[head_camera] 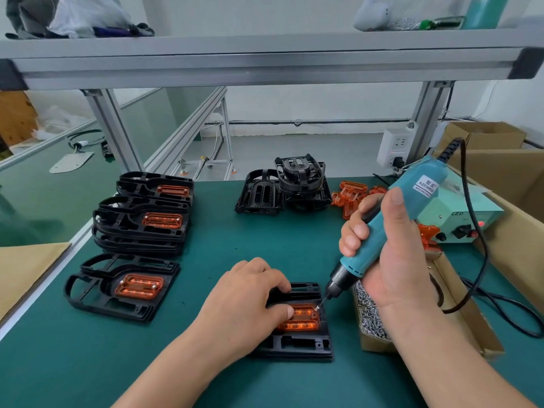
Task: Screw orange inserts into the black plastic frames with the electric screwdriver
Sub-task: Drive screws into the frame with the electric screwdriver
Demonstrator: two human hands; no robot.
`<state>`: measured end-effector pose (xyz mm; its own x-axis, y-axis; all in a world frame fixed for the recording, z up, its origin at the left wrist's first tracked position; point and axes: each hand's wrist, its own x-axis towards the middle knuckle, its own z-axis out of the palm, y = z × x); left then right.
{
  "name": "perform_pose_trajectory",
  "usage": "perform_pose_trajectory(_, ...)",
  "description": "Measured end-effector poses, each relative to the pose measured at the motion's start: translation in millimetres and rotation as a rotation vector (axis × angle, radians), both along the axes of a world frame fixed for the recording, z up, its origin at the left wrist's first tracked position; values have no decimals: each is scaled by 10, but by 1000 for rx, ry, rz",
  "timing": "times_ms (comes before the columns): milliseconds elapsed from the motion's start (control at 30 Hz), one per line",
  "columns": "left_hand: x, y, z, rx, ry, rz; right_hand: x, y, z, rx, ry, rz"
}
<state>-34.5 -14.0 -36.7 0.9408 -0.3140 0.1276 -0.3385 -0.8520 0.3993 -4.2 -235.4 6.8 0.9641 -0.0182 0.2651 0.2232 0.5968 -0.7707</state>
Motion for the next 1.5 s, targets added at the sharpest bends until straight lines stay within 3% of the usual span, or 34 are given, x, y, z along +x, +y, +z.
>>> perform_pose_trajectory(1500,-22,-14,24,-21,31,0,-106,270,112,-341,-107,141)
